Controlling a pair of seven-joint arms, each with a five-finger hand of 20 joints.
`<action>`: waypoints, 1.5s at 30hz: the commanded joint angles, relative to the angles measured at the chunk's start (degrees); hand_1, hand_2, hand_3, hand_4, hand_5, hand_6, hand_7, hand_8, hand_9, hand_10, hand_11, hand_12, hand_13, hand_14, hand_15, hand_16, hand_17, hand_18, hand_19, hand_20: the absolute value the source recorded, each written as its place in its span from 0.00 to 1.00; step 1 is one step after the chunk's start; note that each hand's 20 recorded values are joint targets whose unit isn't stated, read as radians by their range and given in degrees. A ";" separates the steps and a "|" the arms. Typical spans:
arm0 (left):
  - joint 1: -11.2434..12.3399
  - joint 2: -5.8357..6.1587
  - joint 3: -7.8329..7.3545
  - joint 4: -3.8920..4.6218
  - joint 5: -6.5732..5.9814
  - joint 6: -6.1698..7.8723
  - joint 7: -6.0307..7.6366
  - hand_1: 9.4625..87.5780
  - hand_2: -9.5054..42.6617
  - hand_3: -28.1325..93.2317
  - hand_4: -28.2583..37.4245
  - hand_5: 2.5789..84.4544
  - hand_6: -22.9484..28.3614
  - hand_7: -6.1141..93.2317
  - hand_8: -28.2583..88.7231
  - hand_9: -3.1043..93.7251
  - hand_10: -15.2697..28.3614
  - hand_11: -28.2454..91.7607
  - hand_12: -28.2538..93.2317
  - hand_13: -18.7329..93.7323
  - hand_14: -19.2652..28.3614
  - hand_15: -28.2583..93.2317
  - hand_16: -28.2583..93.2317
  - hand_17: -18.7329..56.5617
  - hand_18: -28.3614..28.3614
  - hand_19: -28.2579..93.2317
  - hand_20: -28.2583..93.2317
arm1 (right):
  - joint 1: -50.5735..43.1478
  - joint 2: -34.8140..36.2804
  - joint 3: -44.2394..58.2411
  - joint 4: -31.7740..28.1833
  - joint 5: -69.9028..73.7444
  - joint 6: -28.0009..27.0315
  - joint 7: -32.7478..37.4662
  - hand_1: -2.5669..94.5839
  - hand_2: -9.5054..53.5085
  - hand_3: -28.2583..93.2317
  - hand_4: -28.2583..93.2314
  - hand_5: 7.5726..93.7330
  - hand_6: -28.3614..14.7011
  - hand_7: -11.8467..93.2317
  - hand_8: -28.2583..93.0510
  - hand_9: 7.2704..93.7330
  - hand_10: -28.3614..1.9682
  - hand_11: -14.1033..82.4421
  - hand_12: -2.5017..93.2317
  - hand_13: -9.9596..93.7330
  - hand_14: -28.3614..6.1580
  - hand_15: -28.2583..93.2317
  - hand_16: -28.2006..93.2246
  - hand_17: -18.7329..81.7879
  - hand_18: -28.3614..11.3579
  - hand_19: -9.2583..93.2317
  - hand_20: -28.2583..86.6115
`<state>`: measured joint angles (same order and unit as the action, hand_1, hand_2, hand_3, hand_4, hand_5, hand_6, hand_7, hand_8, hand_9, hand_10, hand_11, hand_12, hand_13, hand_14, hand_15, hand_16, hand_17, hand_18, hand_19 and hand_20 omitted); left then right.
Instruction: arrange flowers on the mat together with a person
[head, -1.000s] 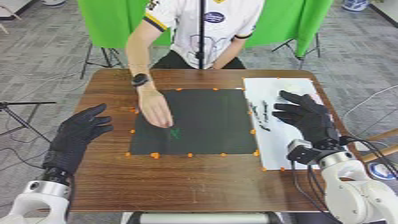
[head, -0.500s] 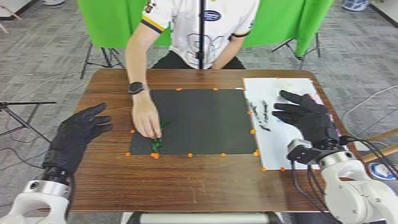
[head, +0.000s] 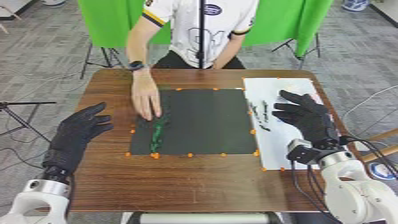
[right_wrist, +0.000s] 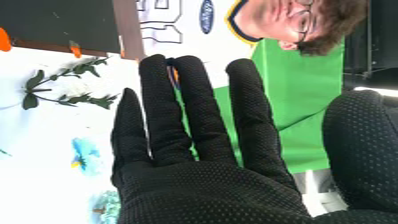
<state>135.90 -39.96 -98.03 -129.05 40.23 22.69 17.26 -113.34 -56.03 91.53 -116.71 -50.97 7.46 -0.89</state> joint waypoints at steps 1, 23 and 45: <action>0.85 -0.13 0.23 0.07 -0.27 0.41 0.14 0.23 0.28 0.88 0.07 0.41 0.62 0.25 0.14 0.38 0.80 0.54 0.31 0.39 0.95 0.76 0.12 0.15 0.89 0.70 0.29 | -0.46 0.16 0.11 -0.31 0.01 0.49 -0.71 0.17 0.38 0.85 0.01 0.44 0.65 0.31 0.11 0.46 0.29 0.35 0.15 0.40 0.20 0.62 0.27 0.19 0.22 0.54 0.38; 1.02 -0.39 -1.18 -0.50 0.58 0.50 -2.24 0.23 0.28 0.88 0.07 0.41 0.62 0.25 0.14 0.38 0.80 0.54 0.31 0.39 0.95 0.76 0.12 0.15 0.89 0.70 0.29 | -1.86 6.56 3.02 -14.01 -33.46 14.39 28.79 0.29 0.22 0.82 0.05 0.49 0.58 0.33 0.11 0.57 0.29 0.42 0.17 0.60 0.26 0.75 0.28 0.43 0.09 0.83 0.42; 1.19 -0.44 -1.92 -0.40 0.59 0.20 -2.51 0.23 0.28 0.88 0.07 0.41 0.62 0.25 0.14 0.38 0.81 0.55 0.31 0.39 0.95 0.76 0.12 0.15 0.89 0.70 0.29 | -9.63 9.82 3.70 -15.62 -68.89 1.24 62.15 0.42 0.06 0.75 0.10 0.58 0.41 0.29 0.15 0.65 0.18 0.63 0.25 0.76 0.35 0.84 0.36 0.71 0.25 1.00 0.43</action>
<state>136.91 -40.10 -100.14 -129.57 40.70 22.78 14.65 -119.76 -46.46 94.35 -133.16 -117.50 9.93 58.23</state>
